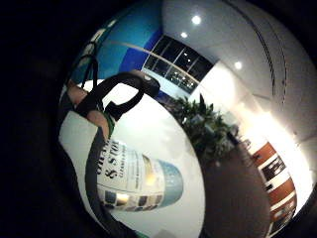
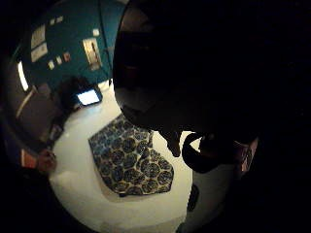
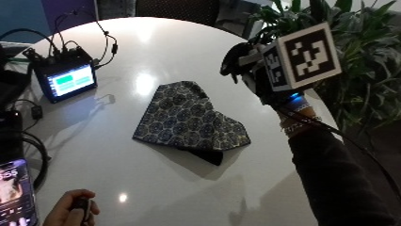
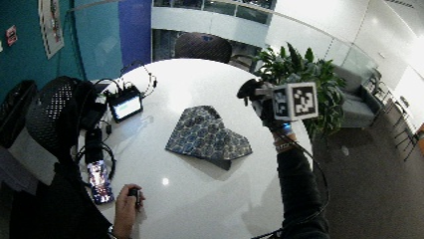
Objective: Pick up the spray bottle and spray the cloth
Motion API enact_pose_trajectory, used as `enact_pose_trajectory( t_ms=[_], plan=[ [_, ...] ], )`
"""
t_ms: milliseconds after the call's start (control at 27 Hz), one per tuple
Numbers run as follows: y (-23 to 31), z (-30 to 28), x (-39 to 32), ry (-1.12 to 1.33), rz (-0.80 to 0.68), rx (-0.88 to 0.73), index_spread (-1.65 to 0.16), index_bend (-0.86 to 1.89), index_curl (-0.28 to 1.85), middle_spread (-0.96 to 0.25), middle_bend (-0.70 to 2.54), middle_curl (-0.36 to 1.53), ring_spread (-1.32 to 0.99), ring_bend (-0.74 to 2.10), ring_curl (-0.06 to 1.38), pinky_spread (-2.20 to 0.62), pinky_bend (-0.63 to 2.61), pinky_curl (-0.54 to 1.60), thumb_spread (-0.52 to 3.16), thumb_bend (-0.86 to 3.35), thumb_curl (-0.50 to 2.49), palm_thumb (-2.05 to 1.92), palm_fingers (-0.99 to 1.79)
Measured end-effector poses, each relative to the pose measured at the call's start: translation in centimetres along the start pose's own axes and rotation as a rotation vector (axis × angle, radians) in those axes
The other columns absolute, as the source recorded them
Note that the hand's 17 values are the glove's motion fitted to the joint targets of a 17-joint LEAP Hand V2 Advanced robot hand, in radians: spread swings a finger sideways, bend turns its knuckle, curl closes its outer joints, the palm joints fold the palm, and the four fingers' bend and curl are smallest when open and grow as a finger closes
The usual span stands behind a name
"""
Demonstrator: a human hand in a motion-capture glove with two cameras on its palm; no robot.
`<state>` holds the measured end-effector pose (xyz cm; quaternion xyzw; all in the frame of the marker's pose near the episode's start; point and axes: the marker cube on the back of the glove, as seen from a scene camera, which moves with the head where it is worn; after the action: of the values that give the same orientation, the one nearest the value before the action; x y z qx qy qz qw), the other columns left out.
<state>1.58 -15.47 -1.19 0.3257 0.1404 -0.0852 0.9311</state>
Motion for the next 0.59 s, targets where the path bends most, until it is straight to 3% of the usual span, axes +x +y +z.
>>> enact_pose_trajectory(
  t_ms=[259, 593],
  plan=[
    [-0.3, 1.3, -4.3, 0.188, -0.309, -0.045, -0.27, 0.18, 0.45, -0.20, 0.37, 0.46, -0.20, 0.50, 0.42, -0.21, 0.44, 0.38, 1.24, 0.02, 0.38, 0.87, 1.28],
    [3.1, 3.5, -7.0, 0.283, -0.458, -0.153, -0.27, 0.18, 0.47, -0.21, 0.37, 0.47, -0.20, 0.50, 0.43, -0.21, 0.44, 0.38, 1.24, -0.01, 0.40, 0.87, 1.28]
  ],
)
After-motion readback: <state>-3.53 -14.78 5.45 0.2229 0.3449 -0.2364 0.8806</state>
